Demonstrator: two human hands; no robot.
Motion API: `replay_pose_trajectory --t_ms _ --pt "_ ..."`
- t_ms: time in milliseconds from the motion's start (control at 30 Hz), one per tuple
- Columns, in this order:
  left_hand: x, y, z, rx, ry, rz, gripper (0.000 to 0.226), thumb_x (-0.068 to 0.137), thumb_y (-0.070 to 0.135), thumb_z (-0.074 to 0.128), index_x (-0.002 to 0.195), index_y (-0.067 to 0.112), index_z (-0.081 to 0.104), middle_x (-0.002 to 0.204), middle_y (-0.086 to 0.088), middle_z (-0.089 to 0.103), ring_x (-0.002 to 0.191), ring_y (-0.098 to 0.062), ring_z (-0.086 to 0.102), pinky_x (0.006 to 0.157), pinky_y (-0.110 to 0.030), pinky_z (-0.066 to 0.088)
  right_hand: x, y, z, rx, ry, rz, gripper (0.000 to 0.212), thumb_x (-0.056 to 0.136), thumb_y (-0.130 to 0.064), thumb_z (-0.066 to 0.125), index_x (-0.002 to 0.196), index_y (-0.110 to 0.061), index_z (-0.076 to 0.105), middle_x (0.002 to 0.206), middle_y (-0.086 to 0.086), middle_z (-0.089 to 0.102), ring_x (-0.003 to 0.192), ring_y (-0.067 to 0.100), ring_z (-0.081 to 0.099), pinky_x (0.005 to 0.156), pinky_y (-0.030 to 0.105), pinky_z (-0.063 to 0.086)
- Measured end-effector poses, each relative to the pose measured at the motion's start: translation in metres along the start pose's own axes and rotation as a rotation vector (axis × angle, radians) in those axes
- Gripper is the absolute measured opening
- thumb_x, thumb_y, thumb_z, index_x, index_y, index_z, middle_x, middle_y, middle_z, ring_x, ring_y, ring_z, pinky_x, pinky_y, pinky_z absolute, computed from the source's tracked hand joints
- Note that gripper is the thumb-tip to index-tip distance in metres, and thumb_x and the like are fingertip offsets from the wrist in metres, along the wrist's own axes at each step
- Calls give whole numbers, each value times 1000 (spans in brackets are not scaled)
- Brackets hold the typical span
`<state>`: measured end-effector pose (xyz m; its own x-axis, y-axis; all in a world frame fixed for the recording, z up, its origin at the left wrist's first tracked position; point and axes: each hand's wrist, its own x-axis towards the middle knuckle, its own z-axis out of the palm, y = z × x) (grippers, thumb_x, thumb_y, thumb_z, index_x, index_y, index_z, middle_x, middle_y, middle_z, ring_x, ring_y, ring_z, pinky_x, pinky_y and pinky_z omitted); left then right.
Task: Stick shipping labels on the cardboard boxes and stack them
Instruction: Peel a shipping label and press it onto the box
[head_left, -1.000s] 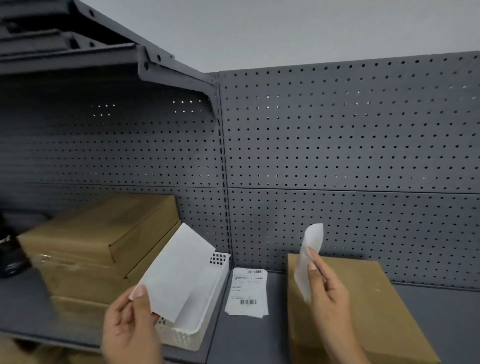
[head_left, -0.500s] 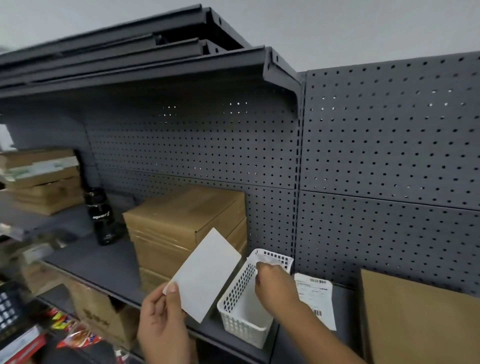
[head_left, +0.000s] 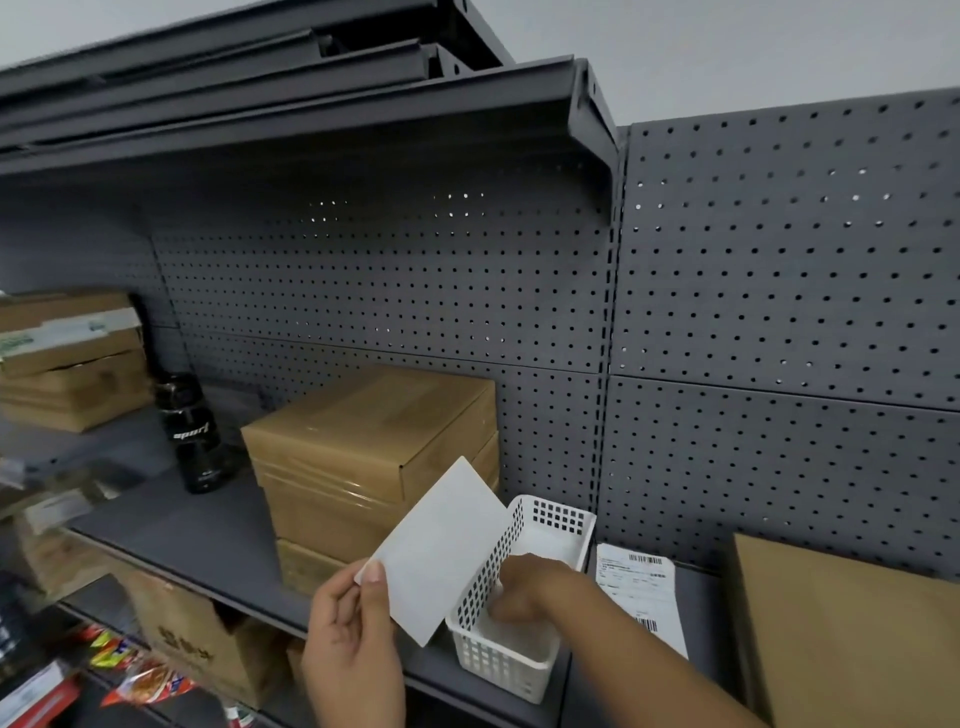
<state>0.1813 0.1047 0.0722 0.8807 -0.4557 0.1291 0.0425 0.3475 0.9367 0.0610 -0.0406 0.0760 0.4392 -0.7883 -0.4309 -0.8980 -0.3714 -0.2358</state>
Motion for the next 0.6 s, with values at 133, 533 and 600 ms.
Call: replay_pose_trajectory --t_ms 133,533,600 --pt "3 1 2 0 8 -7 3 96 27 70 93 30 70 91 8 80 97 -22 75 94 -58 59 -5 13 -7 113 154 -26 14 97 -16 46 91 -13 58 95 12 57 83 26 57 68 28 42" --pt "-15 -1 21 2 13 44 8 97 28 68 91 33 68 93 -1 79 84 -4 75 81 -42 64 -143 80 -28 475 471 -121 30 94 -18 49 99 -26 77 88 -7 75 67 0 63 63 12 49" --pt "-21 -5 27 1 -17 24 11 98 28 69 90 36 70 81 12 79 75 7 72 73 -33 64 -165 79 -23 679 524 -155 30 95 -15 51 87 -29 77 87 -2 76 77 11 72 67 22 57"
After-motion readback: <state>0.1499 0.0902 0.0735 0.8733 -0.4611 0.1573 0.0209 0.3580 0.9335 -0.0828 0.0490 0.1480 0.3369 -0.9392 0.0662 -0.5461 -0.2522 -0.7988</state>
